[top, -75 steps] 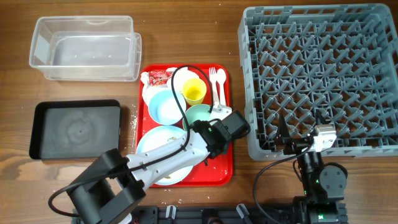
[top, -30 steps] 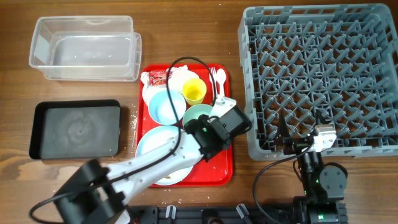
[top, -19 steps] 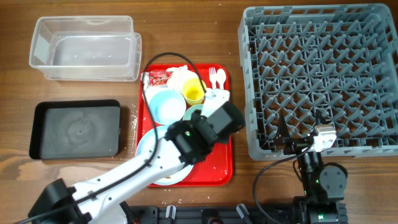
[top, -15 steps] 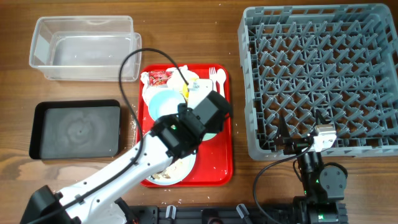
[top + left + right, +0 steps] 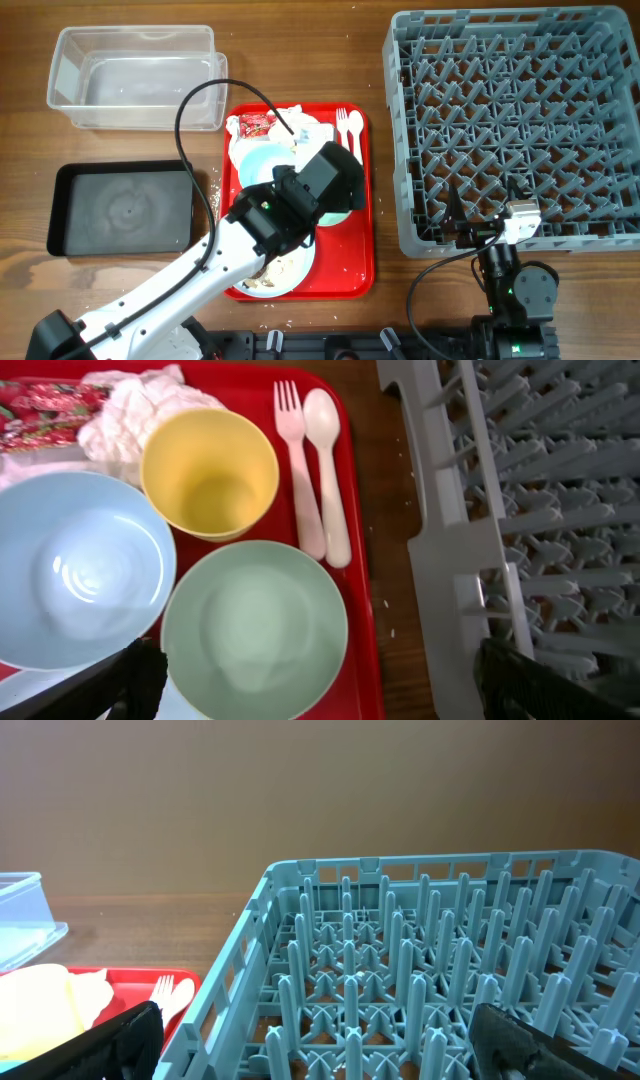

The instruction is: Sort waste into correct bins and load items into the dishwasher rack

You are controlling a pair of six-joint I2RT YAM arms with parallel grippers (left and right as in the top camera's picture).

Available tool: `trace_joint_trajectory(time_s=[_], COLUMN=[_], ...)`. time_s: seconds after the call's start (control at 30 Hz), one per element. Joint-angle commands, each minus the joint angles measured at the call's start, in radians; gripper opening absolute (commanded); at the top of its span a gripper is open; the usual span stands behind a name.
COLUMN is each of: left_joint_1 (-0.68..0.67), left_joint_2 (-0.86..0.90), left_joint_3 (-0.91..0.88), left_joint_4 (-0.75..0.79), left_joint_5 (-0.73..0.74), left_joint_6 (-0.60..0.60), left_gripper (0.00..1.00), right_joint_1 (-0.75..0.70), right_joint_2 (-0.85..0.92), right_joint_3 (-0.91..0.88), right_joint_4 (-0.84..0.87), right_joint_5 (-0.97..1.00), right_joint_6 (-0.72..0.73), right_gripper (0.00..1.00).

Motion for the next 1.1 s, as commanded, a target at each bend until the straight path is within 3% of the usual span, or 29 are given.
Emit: trace_joint_trajectory(time_s=[0.0, 0.37, 0.43, 0.53, 0.7, 0.9, 1.07], left_joint_1=[0.005, 0.005, 0.005, 0.005, 0.005, 0.011, 0.130], left_joint_2=[-0.011, -0.011, -0.011, -0.011, -0.011, -0.011, -0.011], left_joint_3=[0.024, 0.024, 0.024, 0.024, 0.024, 0.024, 0.024], left_joint_4=[-0.003, -0.002, 0.003, 0.014, 0.029, 0.051, 0.057], left_joint_5=[0.064, 0.064, 0.064, 0.054, -0.042, -0.265, -0.273], left_joint_6=[-0.010, -0.010, -0.010, -0.009, -0.010, -0.010, -0.010], left_gripper=[1.00, 0.99, 0.87, 0.82, 0.76, 0.73, 0.74], right_joint_1=[0.002, 0.002, 0.002, 0.002, 0.002, 0.002, 0.002], right_joint_2=[-0.004, -0.004, -0.004, -0.004, -0.004, -0.004, -0.004], right_joint_3=[-0.002, -0.002, -0.002, -0.002, -0.002, -0.002, -0.002], right_joint_4=[0.002, 0.002, 0.002, 0.002, 0.002, 0.002, 0.002], right_joint_5=[0.011, 0.011, 0.011, 0.011, 0.011, 0.011, 0.011], right_joint_6=[0.014, 0.014, 0.014, 0.014, 0.014, 0.014, 0.014], right_gripper=[1.00, 1.00, 1.00, 1.00, 1.00, 1.00, 1.00])
